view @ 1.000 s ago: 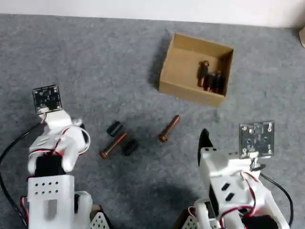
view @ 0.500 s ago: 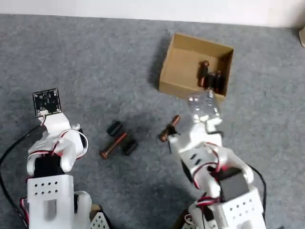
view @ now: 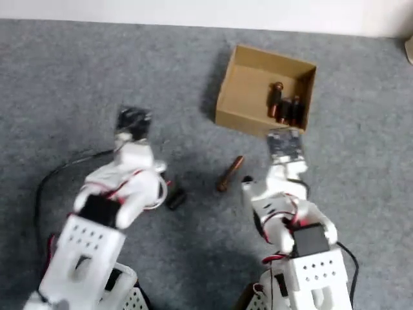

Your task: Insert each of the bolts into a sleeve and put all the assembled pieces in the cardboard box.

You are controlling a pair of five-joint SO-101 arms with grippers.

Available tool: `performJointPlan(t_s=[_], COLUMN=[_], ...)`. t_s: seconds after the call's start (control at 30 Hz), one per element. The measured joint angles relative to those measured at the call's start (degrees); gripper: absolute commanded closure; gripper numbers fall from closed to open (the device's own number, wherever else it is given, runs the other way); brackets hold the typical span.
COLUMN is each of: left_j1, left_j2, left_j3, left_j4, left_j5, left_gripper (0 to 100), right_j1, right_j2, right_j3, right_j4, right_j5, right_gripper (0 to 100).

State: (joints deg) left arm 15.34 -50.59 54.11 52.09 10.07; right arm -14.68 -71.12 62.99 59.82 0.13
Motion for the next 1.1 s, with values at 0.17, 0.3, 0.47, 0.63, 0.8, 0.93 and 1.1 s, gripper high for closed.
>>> performJointPlan(t_s=[0.17,0.3,0.47,0.63,0.8,0.93,1.1], left_j1=[8.0,12.4,17.67,20.22,20.04,20.13,19.96], left_j2=[19.96,33.05,40.53,46.15,53.63,59.52,65.67], left_j3=[-12.48,-19.87,-22.95,-25.41,-29.19,-33.32,-38.15], left_j4=[0.0,0.0,-0.62,-1.41,-1.41,-1.41,-1.32], left_j5=[0.0,0.0,0.0,-0.09,0.0,0.0,0.0], left_gripper=[99,99,99,87,89,89,89], right_j1=[3.96,5.98,7.21,7.3,7.3,7.3,7.3], right_j2=[-9.58,-18.73,-29.71,-33.32,-33.49,-33.58,-33.58], right_j3=[9.14,15.12,17.32,17.32,17.58,17.58,17.58], right_j4=[-4.4,-5.45,-5.19,-2.46,-2.46,-2.46,-2.46], right_j5=[0.0,0.0,0.0,0.0,0.0,0.0,0.0], right_gripper=[69.3,69.3,69.3,69.3,69.3,69.3,69.3])
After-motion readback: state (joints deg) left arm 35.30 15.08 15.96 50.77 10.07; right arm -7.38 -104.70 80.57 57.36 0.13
